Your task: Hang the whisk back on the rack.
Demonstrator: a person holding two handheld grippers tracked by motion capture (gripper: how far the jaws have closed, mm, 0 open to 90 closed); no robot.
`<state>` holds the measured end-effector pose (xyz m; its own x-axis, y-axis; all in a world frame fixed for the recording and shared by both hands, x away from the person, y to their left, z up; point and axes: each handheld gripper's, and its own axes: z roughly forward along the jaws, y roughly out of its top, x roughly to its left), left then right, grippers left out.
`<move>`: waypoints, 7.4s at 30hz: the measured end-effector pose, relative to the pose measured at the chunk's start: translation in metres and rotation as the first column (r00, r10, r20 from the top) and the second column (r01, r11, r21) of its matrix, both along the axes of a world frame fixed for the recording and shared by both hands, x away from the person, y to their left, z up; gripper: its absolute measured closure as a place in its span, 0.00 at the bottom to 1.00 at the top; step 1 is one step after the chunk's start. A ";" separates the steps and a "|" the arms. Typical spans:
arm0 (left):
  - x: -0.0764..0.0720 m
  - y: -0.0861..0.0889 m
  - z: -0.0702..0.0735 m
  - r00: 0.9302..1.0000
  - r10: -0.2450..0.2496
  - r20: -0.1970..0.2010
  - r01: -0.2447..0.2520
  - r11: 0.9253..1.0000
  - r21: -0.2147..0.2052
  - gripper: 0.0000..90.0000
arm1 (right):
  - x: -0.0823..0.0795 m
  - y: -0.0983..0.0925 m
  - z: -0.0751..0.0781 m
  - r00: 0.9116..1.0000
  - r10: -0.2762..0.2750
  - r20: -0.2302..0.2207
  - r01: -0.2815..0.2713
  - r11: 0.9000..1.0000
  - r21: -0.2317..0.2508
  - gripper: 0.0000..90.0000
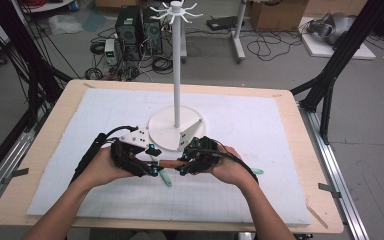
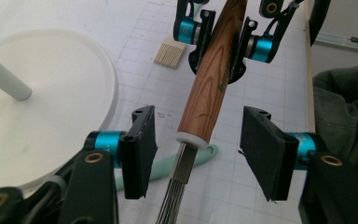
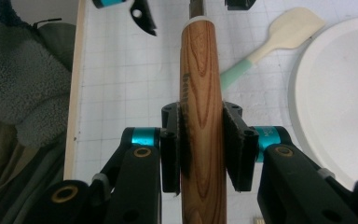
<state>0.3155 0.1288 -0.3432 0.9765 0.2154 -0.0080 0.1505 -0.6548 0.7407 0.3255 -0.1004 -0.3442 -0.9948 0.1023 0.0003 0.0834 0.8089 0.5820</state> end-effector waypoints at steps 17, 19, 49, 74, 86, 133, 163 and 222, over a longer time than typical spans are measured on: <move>0.003 -0.004 -0.006 1.000 -0.012 -0.023 0.014 0.998 0.064 0.62 | -0.002 0.010 0.005 1.000 0.017 0.016 -0.017 1.000 -0.005 0.78; 0.003 -0.004 -0.006 1.000 -0.013 -0.028 0.014 0.997 0.070 0.63 | -0.002 0.011 0.005 1.000 0.019 0.019 -0.019 1.000 -0.006 0.78; 0.002 -0.009 -0.012 0.997 -0.072 -0.015 0.073 0.992 0.107 0.79 | 0.004 0.013 0.011 1.000 0.030 -0.006 -0.030 0.998 0.059 0.74; 0.006 0.002 -0.001 1.000 -0.020 0.012 0.020 0.999 0.043 0.79 | 0.014 -0.019 0.009 0.987 -0.082 -0.137 0.122 0.940 0.319 0.67; 0.005 0.002 0.002 0.999 -0.034 0.012 0.033 0.998 0.049 0.79 | 0.016 -0.013 0.009 0.985 -0.052 -0.163 0.105 0.937 0.334 0.75; 0.007 0.002 0.015 0.999 -0.047 -0.010 0.047 0.999 -0.024 0.82 | 0.014 -0.024 0.031 0.990 -0.011 -0.138 0.076 0.877 0.475 0.80; 0.011 0.000 0.021 0.999 -0.018 -0.048 0.010 0.985 -0.172 0.82 | 0.010 -0.012 0.035 0.992 -0.062 -0.111 0.114 0.816 0.566 0.78; -0.007 0.062 -0.016 0.973 0.231 -0.022 -0.229 0.940 -0.254 0.33 | 0.039 -0.030 0.073 0.976 -0.147 -0.159 0.208 0.844 0.494 0.80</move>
<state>0.3084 0.1910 -0.3592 0.9007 0.4261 -0.0844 0.2684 -0.3934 0.8793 0.3643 -0.1308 -0.2709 -0.9498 0.2325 0.2094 0.2857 0.3709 0.8837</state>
